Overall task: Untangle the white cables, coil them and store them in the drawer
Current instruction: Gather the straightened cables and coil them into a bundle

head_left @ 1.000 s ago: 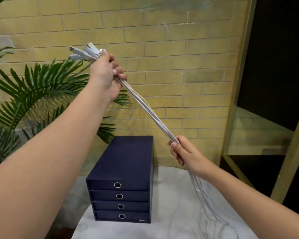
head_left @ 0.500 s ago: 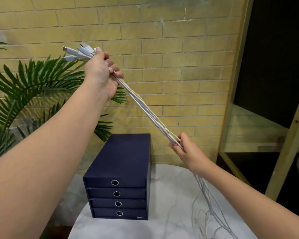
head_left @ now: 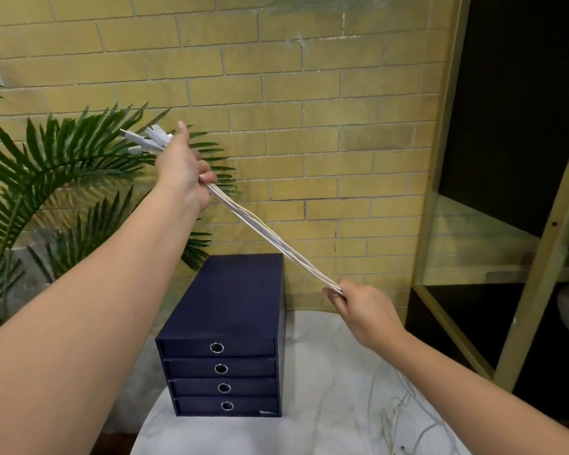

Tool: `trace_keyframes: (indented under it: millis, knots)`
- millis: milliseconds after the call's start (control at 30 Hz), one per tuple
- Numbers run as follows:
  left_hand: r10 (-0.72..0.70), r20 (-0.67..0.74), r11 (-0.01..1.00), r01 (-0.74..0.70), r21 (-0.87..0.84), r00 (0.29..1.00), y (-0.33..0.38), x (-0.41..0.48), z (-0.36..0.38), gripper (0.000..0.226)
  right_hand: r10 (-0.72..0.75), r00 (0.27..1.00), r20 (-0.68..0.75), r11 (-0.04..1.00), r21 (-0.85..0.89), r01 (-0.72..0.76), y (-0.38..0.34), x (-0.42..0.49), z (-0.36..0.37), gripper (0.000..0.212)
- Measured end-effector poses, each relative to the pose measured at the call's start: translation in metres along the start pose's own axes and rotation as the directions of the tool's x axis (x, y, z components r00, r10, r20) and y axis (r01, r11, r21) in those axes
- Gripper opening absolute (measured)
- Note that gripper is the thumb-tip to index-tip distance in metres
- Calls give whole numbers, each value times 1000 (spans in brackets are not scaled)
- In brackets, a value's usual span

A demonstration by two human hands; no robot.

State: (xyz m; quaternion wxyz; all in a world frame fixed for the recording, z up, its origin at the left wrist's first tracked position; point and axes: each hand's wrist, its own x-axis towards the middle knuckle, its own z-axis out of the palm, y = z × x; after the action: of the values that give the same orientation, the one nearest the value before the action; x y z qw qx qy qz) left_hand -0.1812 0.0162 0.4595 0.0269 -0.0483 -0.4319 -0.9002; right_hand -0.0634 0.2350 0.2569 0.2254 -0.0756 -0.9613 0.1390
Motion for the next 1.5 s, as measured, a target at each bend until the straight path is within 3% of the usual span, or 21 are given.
trace_keyframes:
  millis: [200, 367, 433, 600, 767, 933, 1033, 1067, 1133, 1233, 1267, 1300, 1367, 1433, 1500]
  knots:
    - [-31, -55, 998, 28, -51, 998, -1, -1, -2, 19, 93, 995, -17, 995, -22, -94, 8, 8, 3, 40]
    - [-8, -32, 993, 5, -119, 999, 20, 10, -9, 37, 66, 998, 24, 993, -96, -63, 24, 6, 2, 35]
    - [-54, -31, 990, 49, -133, 998, 22, 13, -19, 32, 24, 999, 34, 992, -121, -20, 28, 5, -1, 32]
    - [-165, -44, 975, 156, -159, 985, 14, 15, -42, 49, 11, 999, 38, 987, -162, -5, 32, 7, -11, 31]
    - [-221, -106, 971, 208, -114, 970, -8, 17, -83, 35, 26, 998, 57, 974, -228, -12, 36, 16, -34, 28]
    - [-400, -159, 911, 411, 42, 903, -66, 7, -158, 21, -12, 997, 73, 952, -304, 34, 43, 28, -57, 24]
    - [-566, -234, 768, 608, 199, 791, -114, -13, -212, 32, -39, 985, 169, 916, -387, 102, 39, 30, -63, 24]
    - [-612, -272, 668, 669, 326, 743, -129, -23, -229, 46, -50, 981, 189, 908, -402, 123, 36, 31, -64, 23]
    - [-704, -356, 358, 739, 571, 615, -152, -45, -258, 83, -74, 973, 219, 889, -427, 163, 30, 33, -65, 22]
    - [-793, -456, -123, 627, 769, 405, -165, -66, -267, 110, -107, 948, 299, 851, -465, 243, 15, 36, -60, 21]
    - [-791, -473, -218, 544, 810, 388, -165, -67, -260, 108, -117, 937, 330, 833, -481, 273, 9, 36, -55, 22]
    - [-778, -468, -274, 444, 853, 419, -165, -64, -248, 102, -126, 927, 352, 816, -495, 299, 4, 36, -50, 22]
    - [-740, -350, -256, 241, 936, 575, -163, -58, -212, 85, -137, 913, 385, 788, -516, 336, -5, 35, -39, 19]
    - [-659, -23, 6, 35, 999, 752, -164, -55, -169, 67, -156, 898, 412, 767, -522, 373, -12, 34, -30, 16]
    - [-543, 307, 272, -182, 945, 782, -163, -64, -120, 58, -172, 886, 431, 763, -510, 397, -20, 35, -27, 16]
